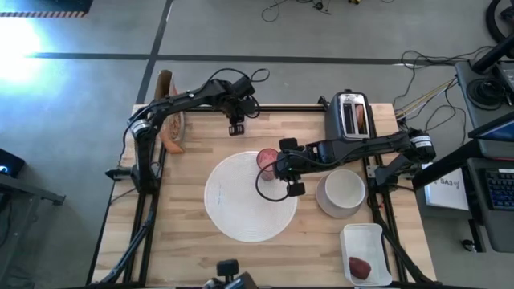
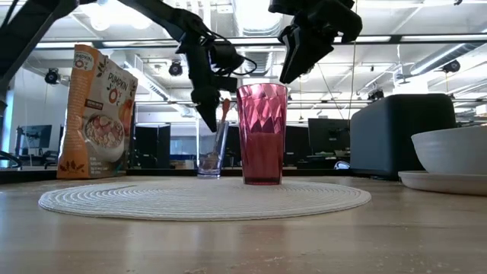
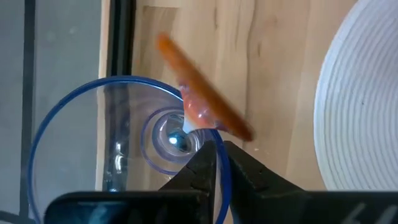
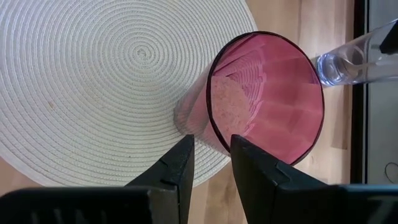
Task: Arrange a breakfast setting
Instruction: Move the transparent cup to the top left of the table, then put the white bowl on the white mat
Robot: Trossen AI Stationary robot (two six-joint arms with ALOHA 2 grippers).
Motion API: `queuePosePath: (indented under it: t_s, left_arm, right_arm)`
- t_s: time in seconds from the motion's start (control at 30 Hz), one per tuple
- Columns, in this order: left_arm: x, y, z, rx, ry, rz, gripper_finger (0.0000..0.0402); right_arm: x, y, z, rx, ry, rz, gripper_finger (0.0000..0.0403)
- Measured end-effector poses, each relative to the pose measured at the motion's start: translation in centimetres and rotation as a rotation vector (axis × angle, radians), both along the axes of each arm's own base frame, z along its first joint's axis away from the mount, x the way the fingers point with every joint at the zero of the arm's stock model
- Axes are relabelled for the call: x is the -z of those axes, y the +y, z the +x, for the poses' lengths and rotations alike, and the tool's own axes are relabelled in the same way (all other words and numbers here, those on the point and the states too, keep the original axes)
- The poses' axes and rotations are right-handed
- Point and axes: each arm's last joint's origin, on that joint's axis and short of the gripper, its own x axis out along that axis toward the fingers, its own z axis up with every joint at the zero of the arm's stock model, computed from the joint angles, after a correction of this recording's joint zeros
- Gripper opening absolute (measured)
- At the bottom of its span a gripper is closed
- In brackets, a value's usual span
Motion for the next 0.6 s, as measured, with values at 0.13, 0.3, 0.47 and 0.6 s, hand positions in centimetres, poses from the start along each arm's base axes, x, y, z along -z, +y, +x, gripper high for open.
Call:
queuePosePath:
  t_s: [0.13,0.3,0.47,0.6]
  left_arm:
    - [-0.7,0.1,0.1,-0.004,-0.007,0.005,0.0027]
    - [-1.8,0.1,0.0,-0.013,-0.016,0.012,0.005]
    - [-2.3,0.2,0.0,-0.021,-0.018,0.014,0.0072]
    - [-2.8,0.1,-0.3,-0.021,0.007,-0.001,0.0085]
  right_arm:
    - [0.0,0.0,0.0,0.027,-0.005,0.018,0.0095]
    - [0.0,0.0,-0.1,0.033,0.0,0.021,0.0095]
    - [0.0,0.0,-0.1,0.033,0.001,0.021,0.0095]
    - [0.0,0.0,-0.1,0.033,0.002,0.021,0.0095]
